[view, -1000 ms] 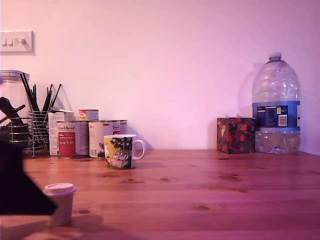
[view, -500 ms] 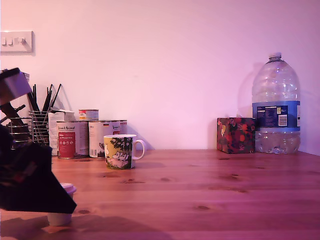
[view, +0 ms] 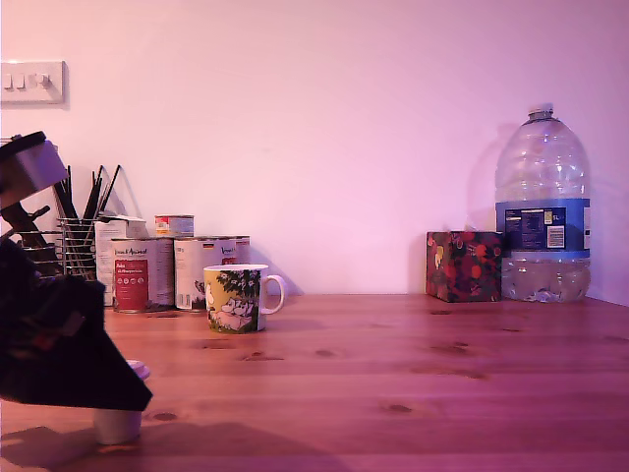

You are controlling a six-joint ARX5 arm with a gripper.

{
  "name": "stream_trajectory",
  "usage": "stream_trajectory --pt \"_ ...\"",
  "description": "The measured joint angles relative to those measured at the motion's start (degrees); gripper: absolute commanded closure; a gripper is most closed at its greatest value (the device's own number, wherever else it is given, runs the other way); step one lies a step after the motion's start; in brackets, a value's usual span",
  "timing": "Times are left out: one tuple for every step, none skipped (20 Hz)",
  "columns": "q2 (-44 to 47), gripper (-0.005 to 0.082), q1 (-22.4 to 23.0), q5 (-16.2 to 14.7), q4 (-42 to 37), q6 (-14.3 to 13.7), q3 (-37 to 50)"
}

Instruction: Pick up the coffee capsules from the table one by one and drop them inside the nearest coffee cup

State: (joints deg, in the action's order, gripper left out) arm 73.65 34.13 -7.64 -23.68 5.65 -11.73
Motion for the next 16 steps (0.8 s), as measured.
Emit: stream_trajectory --pt "0.0 0.0504 0.0 0.0 0.0 0.0 0.0" --pt "0.0 0.0504 0.0 0.0 0.0 0.0 0.0" --pt "0.0 0.0510 0.0 -0.2 0.0 0.0 0.0" --pt "0.0 0.0527 0.0 -0.2 0.0 0.0 0.0" --pt "0.0 0.0541 0.0 -0.2 0.0 0.0 0.0" --pt "0.0 0.0554 0.0 -0.2 -0.1 0.0 0.0" --pt "0.0 0.0563 0.0 -0.2 -0.3 0.0 0.0" --pt "0.0 0.0575 0.0 0.1 -0.6 0.0 0.0" --pt "0.0 0.0575 0.0 0.6 -0.8 -0.3 0.0" --pt "0.0 0.0574 0.0 1.4 -0.8 -0.3 0.0" --pt "0.0 0.0574 0.0 1.6 -0.8 -1.4 0.0" --pt "0.0 0.0574 0.0 1.8 -0.8 -1.7 0.0" --pt "0.0 0.0574 0.0 1.8 -0.8 -2.0 0.0" --pt "0.0 0.0574 0.0 1.8 -1.1 -2.0 0.0" --pt "0.0 0.0574 0.0 1.9 -1.9 -2.1 0.0" --pt "0.0 0.0574 0.0 2.0 -3.4 -2.2 0.0"
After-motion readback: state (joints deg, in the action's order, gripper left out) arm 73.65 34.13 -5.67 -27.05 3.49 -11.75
